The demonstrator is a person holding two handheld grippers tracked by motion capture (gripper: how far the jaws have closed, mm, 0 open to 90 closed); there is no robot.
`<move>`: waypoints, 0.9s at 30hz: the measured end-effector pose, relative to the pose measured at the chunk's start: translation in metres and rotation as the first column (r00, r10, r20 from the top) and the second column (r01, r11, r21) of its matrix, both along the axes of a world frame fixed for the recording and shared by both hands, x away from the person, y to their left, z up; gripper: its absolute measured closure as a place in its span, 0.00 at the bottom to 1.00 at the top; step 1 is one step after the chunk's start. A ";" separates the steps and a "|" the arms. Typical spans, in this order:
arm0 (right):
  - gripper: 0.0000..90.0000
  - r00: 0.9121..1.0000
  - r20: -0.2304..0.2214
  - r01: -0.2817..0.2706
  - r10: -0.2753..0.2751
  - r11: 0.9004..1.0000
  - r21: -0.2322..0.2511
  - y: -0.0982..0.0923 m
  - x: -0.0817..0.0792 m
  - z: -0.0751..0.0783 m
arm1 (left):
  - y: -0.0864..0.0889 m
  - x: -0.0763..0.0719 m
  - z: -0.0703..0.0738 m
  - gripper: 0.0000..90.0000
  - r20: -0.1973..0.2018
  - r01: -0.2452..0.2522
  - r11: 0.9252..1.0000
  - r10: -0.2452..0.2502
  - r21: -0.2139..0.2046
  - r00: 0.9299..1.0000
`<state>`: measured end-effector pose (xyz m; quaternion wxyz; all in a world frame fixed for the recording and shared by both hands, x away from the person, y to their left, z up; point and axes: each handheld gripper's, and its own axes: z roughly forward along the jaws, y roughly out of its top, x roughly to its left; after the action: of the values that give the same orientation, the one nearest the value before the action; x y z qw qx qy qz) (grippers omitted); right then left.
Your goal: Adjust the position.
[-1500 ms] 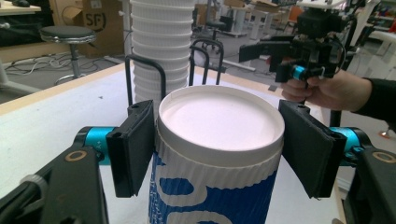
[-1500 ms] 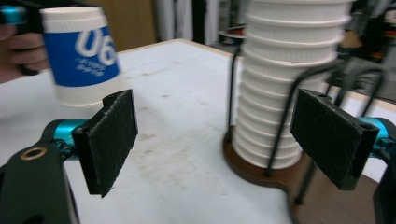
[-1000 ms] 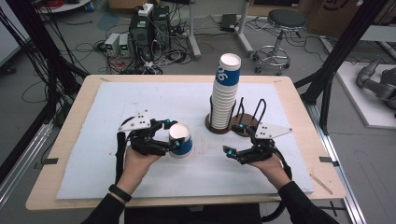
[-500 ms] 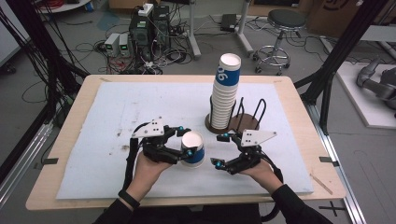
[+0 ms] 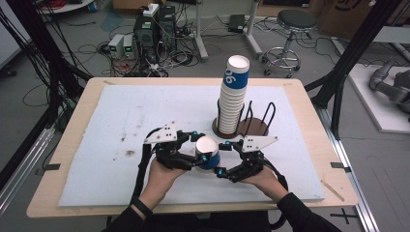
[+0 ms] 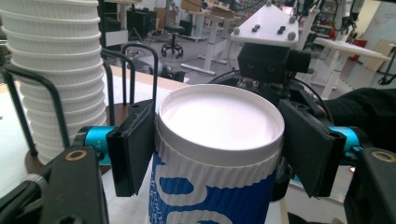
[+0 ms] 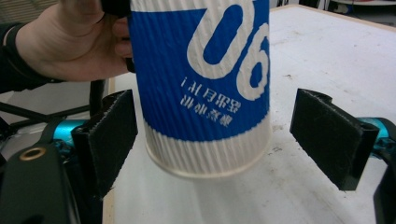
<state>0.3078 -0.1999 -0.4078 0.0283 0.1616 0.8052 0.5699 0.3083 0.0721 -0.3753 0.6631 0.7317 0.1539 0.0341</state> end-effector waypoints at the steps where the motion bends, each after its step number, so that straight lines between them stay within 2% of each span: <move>1: 0.17 1.000 -0.011 0.007 -0.007 1.000 0.003 0.001 0.001 -0.001 | -0.002 0.000 0.000 0.33 0.001 0.002 1.000 -0.002 -0.001 1.000; 3: 0.17 1.000 -0.026 -0.001 0.001 1.000 0.002 0.003 0.000 -0.001 | -0.004 0.000 0.000 0.33 0.000 0.006 1.000 -0.006 -0.012 1.000; 11: 0.17 0.999 -0.031 -0.008 0.008 1.000 -0.015 0.005 0.001 -0.003 | -0.013 0.001 0.000 0.33 -0.003 0.024 0.999 -0.024 -0.031 1.000; 16: 0.21 1.000 -0.015 -0.020 0.019 0.999 -0.036 0.005 0.001 -0.002 | -0.014 0.001 0.000 0.33 0.004 0.034 0.999 -0.034 -0.018 0.999; 17: 0.22 1.000 -0.013 -0.027 0.026 0.999 -0.048 0.005 0.001 -0.002 | -0.015 0.002 0.001 0.33 0.002 0.048 0.999 -0.048 0.007 0.999; 18: 0.22 0.999 -0.017 -0.032 0.031 0.998 -0.053 0.004 0.002 -0.002 | -0.015 0.002 0.001 0.32 0.002 0.048 0.999 -0.048 0.007 0.999; 19: 0.22 0.999 -0.021 -0.040 0.039 0.998 -0.057 0.004 0.002 -0.002 | -0.016 0.003 0.003 0.30 0.000 0.063 0.998 -0.063 0.030 0.998; 20: 0.23 0.999 -0.023 -0.042 0.040 0.997 -0.059 0.004 0.003 -0.002 | -0.018 0.004 0.008 0.27 -0.006 0.077 0.993 -0.077 0.090 0.997; 21: 0.23 0.999 -0.023 -0.042 0.040 0.997 -0.059 0.004 0.003 -0.002 | -0.018 0.004 0.008 0.26 -0.006 0.077 0.993 -0.077 0.090 0.997; 23: 0.23 0.999 -0.018 -0.052 0.051 0.996 -0.071 0.003 0.003 -0.002 | -0.020 0.003 0.014 0.26 0.003 0.083 0.986 -0.084 0.145 0.996; 25: 0.24 0.999 -0.009 -0.055 0.054 0.995 -0.086 0.003 0.003 -0.002 | -0.020 0.003 0.018 0.25 -0.003 0.089 0.980 -0.090 0.180 0.996; 26: 0.24 0.998 -0.014 -0.058 0.057 0.994 -0.092 0.003 0.003 -0.002 | -0.021 0.005 0.020 0.25 -0.020 0.102 0.966 -0.100 0.237 0.995; 27: 0.24 0.998 -0.007 -0.059 0.059 0.993 -0.100 0.004 0.003 -0.002 | -0.021 0.005 0.020 0.24 -0.020 0.102 0.966 -0.100 0.237 0.995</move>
<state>0.3111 -0.1963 -0.4097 0.0178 0.1373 0.8371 0.5292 0.3133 0.0508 -0.3553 0.5710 0.8129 0.1140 0.0157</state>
